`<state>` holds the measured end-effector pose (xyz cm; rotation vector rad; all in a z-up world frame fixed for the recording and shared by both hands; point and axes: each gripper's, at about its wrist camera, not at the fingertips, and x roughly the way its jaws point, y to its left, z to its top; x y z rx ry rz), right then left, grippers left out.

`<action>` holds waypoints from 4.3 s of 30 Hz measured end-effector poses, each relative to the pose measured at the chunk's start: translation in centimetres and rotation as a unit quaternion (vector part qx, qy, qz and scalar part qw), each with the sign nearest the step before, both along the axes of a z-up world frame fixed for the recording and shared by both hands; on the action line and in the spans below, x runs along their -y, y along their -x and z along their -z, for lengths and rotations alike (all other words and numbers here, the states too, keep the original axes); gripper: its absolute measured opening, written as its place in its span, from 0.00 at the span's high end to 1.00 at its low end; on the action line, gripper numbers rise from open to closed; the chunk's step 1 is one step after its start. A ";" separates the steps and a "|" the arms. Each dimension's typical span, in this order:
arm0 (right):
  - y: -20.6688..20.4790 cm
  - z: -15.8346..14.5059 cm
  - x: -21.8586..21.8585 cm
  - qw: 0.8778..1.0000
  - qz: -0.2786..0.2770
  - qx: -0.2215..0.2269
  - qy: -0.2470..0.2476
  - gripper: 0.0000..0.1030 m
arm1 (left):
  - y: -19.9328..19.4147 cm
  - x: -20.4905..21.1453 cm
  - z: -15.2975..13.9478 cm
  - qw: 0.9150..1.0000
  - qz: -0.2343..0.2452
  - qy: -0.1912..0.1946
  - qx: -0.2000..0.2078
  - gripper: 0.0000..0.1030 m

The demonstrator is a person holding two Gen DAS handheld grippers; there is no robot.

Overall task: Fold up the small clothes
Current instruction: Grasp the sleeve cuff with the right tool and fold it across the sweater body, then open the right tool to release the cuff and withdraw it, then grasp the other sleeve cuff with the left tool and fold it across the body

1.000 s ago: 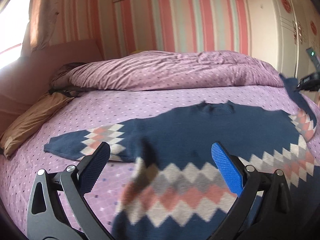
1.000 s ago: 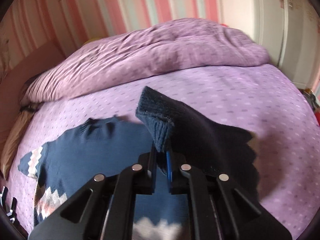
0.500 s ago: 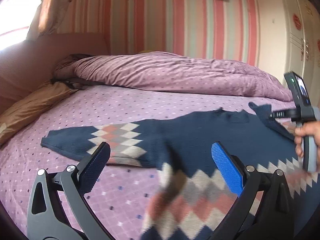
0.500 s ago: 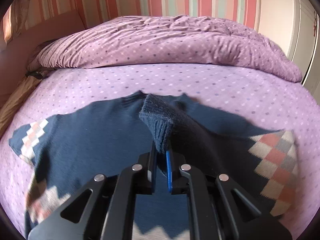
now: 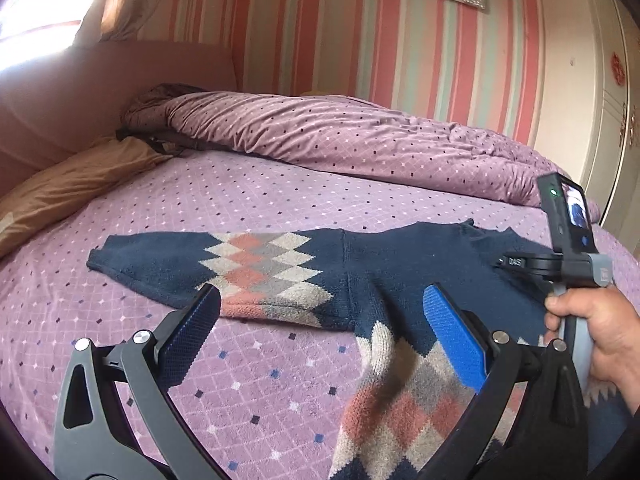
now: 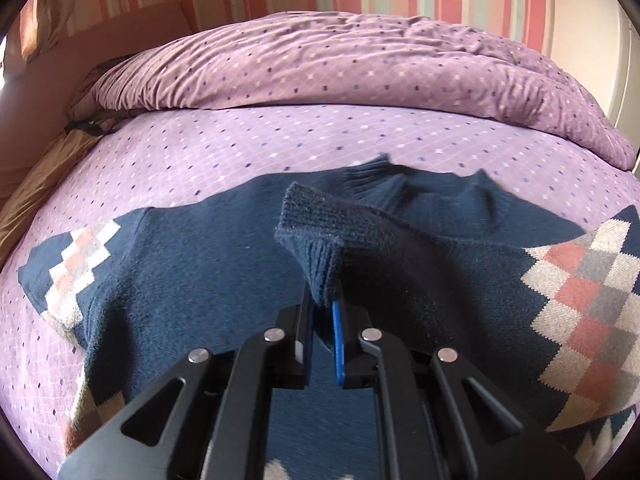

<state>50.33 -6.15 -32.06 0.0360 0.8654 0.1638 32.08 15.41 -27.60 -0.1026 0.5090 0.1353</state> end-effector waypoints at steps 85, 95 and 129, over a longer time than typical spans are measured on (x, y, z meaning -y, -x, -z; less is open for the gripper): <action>15.6 -3.3 0.5 0.995 0.031 0.096 0.008 0.02 | -0.4 -8.0 1.0 0.999 -0.019 -0.002 -0.030 0.03; 18.1 -6.8 1.7 0.997 0.046 0.043 0.038 0.02 | 0.4 -8.1 -1.9 0.998 -0.012 -0.038 -0.053 0.03; 21.6 -10.5 -8.3 0.995 -0.015 0.050 0.084 0.02 | -9.2 -33.0 8.4 0.980 -0.100 0.068 -0.159 0.03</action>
